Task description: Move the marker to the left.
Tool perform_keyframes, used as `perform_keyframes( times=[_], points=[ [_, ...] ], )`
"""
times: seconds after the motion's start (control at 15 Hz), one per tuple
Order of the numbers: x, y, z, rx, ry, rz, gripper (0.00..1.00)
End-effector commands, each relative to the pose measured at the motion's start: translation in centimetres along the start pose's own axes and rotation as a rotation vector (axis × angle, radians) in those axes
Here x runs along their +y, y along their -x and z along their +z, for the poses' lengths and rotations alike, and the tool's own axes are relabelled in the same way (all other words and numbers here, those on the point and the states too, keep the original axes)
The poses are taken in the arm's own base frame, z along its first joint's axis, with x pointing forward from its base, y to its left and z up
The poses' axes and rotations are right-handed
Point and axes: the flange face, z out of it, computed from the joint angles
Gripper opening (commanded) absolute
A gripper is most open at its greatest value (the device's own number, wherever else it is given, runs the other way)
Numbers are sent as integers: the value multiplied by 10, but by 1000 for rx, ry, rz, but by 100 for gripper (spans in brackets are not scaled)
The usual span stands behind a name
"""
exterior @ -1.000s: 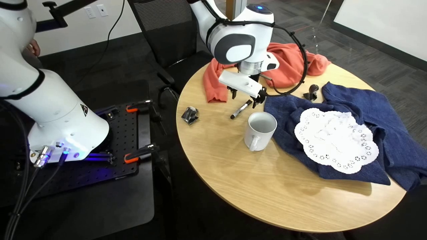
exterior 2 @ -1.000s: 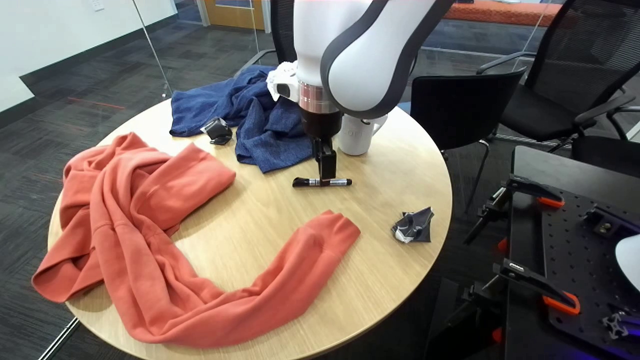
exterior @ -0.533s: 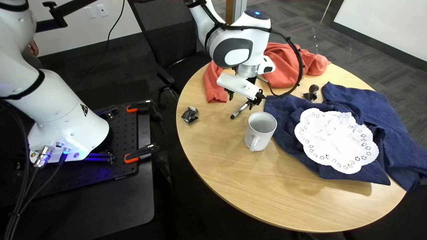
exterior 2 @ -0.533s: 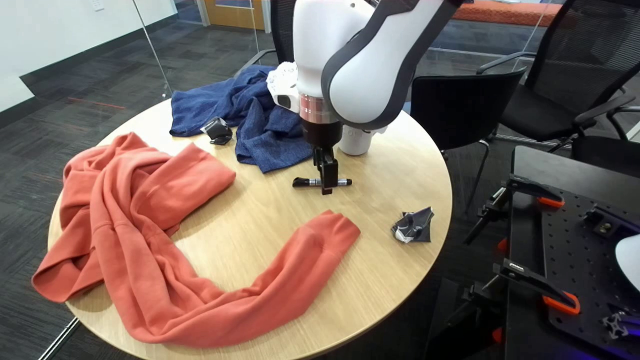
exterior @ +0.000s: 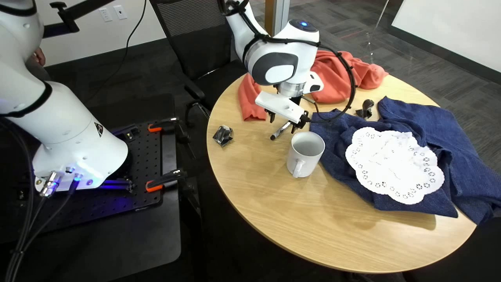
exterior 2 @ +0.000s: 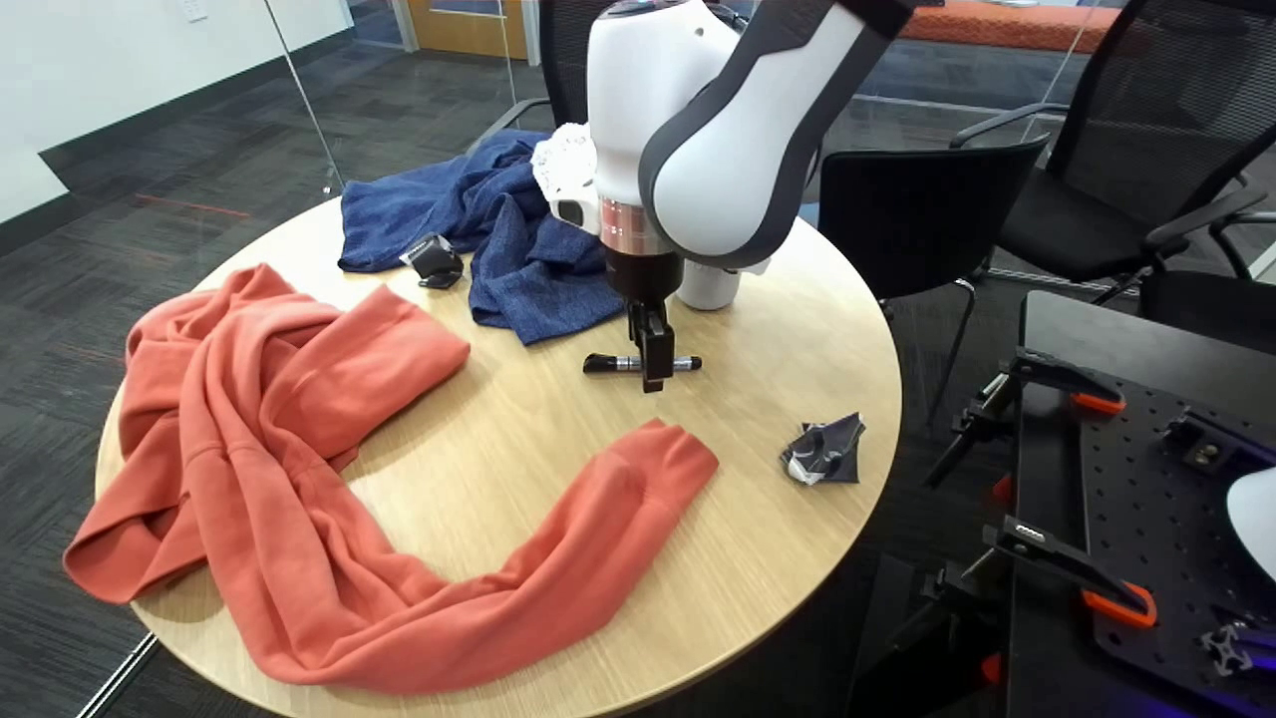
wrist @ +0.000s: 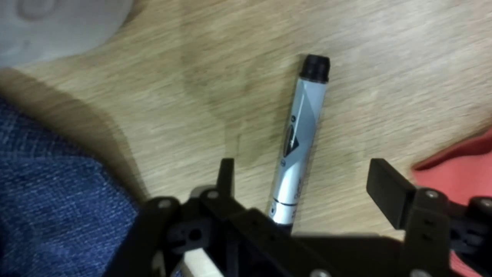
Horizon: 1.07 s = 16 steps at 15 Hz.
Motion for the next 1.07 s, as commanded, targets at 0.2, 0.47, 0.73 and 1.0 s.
perform_keyframes(
  times=[0.2,0.47,0.73,1.0],
  points=[
    [4,-7,3,18,1,14,36],
    [2,-9,-4,30,6,10,5],
    [-11,-23,-16,45,17,-59,5],
    [-27,-54,-31,53,46,-204,5]
  ],
)
